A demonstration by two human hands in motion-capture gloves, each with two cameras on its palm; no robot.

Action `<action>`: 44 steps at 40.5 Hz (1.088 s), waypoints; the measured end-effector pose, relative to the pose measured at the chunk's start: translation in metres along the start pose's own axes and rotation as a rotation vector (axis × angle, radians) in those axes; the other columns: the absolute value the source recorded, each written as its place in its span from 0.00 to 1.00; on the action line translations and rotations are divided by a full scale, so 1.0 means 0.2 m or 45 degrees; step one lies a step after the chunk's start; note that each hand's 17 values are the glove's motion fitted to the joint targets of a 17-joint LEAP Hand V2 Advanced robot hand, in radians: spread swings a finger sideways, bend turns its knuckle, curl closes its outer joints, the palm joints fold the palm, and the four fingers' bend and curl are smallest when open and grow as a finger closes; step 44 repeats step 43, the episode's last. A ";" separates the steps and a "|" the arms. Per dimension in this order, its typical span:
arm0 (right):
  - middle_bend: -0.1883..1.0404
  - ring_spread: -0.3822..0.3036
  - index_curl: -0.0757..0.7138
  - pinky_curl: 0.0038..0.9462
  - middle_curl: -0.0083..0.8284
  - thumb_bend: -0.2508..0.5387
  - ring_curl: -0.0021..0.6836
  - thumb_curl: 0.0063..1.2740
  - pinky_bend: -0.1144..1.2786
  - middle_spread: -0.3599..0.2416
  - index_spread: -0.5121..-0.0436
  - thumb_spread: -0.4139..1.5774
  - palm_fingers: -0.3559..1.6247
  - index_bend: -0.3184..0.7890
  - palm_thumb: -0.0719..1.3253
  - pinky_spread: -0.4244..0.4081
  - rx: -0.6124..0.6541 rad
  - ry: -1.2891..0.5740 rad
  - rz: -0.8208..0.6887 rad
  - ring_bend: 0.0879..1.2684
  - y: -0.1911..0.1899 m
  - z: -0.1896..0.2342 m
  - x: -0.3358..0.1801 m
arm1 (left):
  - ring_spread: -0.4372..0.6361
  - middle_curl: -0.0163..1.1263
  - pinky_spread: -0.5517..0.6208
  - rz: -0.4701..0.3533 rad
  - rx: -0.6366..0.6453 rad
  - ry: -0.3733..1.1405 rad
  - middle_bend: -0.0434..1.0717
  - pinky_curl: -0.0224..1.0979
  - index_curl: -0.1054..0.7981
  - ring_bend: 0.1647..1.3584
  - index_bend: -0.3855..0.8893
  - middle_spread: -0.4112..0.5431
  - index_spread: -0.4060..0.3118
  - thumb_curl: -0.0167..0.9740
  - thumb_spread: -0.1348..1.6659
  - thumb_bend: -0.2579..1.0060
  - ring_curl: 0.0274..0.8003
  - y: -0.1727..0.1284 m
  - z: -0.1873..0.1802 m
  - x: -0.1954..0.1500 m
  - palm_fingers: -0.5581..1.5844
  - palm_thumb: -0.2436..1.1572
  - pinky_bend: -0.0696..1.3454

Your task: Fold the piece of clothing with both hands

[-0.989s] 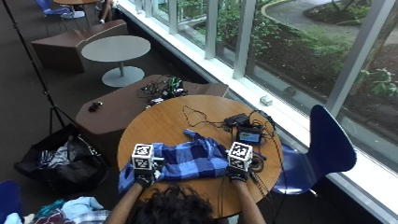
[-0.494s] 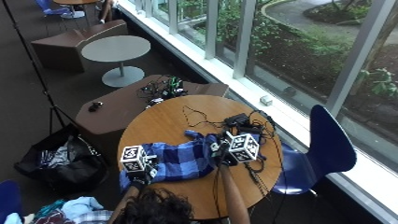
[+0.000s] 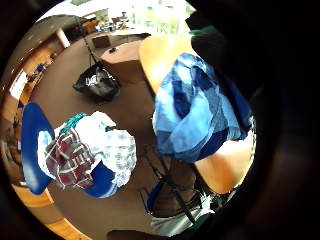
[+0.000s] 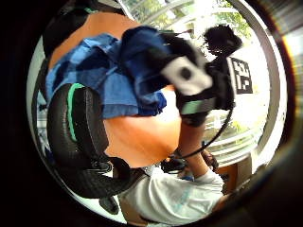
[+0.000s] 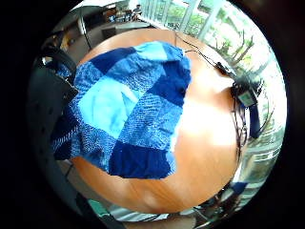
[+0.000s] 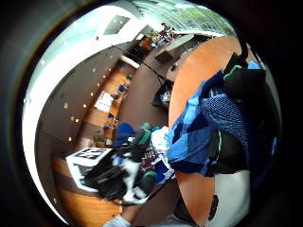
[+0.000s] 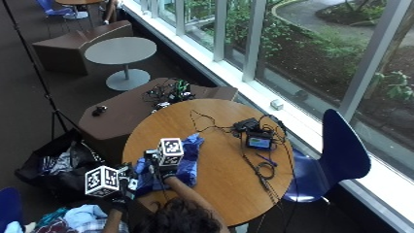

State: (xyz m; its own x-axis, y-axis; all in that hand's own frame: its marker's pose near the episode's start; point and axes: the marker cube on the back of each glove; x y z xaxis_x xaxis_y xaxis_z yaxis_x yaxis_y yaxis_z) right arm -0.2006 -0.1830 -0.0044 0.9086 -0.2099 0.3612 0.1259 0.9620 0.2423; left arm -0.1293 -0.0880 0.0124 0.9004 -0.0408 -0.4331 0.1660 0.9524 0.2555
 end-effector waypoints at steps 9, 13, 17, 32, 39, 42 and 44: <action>0.36 0.18 0.39 0.49 0.56 0.27 0.72 0.49 0.46 0.27 0.48 0.53 0.71 0.37 0.76 0.16 -0.278 -0.108 -0.190 0.52 0.08 0.34 -0.17 | 0.49 0.35 0.77 -0.099 0.106 -0.028 0.21 0.34 0.53 0.29 0.42 0.37 0.36 0.28 0.90 0.26 0.38 0.06 -0.12 -0.11 0.51 0.40 0.25; 0.31 0.25 0.44 0.49 0.55 0.29 0.68 0.47 0.43 0.33 0.48 0.62 0.60 0.43 0.74 0.26 -0.346 -0.268 -0.299 0.40 0.17 0.28 -0.11 | 0.49 0.35 0.77 -0.080 0.110 -0.080 0.22 0.34 0.52 0.29 0.41 0.36 0.36 0.28 0.90 0.26 0.38 0.07 -0.12 -0.11 0.51 0.41 0.24; 0.31 0.31 0.47 0.46 0.54 0.28 0.62 0.45 0.39 0.36 0.47 0.68 0.56 0.46 0.71 0.37 -0.356 -0.188 -0.320 0.30 0.28 0.16 0.09 | 0.48 0.36 0.77 -0.030 0.059 -0.148 0.22 0.34 0.52 0.28 0.41 0.36 0.36 0.29 0.90 0.26 0.38 0.05 -0.07 -0.06 0.52 0.42 0.23; 0.29 0.58 0.50 0.39 0.47 0.28 0.45 0.34 0.31 0.43 0.32 0.89 0.28 0.43 0.48 0.75 -0.372 0.559 0.160 0.06 0.51 -0.39 0.84 | 0.48 0.36 0.75 0.155 -0.091 -0.643 0.20 0.34 0.49 0.28 0.40 0.34 0.35 0.29 0.87 0.21 0.39 0.02 0.07 0.44 0.52 0.38 0.24; 0.30 0.63 0.50 0.37 0.45 0.28 0.43 0.30 0.31 0.43 0.28 0.92 0.27 0.44 0.41 0.79 -0.266 0.569 0.178 0.08 0.52 -0.49 0.86 | 0.47 0.36 0.72 0.185 -0.148 -0.608 0.20 0.35 0.48 0.28 0.40 0.34 0.35 0.29 0.86 0.20 0.39 0.03 0.07 0.50 0.51 0.37 0.26; 0.30 0.64 0.51 0.37 0.45 0.29 0.43 0.29 0.31 0.43 0.28 0.93 0.27 0.44 0.39 0.80 -0.231 0.556 0.173 0.08 0.52 -0.52 0.86 | 0.47 0.36 0.72 0.185 -0.165 -0.612 0.21 0.35 0.48 0.29 0.40 0.34 0.35 0.29 0.86 0.20 0.39 0.03 0.07 0.51 0.51 0.37 0.26; 0.30 0.64 0.51 0.37 0.45 0.30 0.43 0.29 0.31 0.43 0.27 0.93 0.27 0.44 0.39 0.80 -0.224 0.551 0.171 0.08 0.52 -0.52 0.86 | 0.47 0.36 0.72 0.186 -0.165 -0.614 0.21 0.35 0.48 0.28 0.40 0.34 0.35 0.29 0.86 0.20 0.39 0.03 0.06 0.51 0.51 0.37 0.26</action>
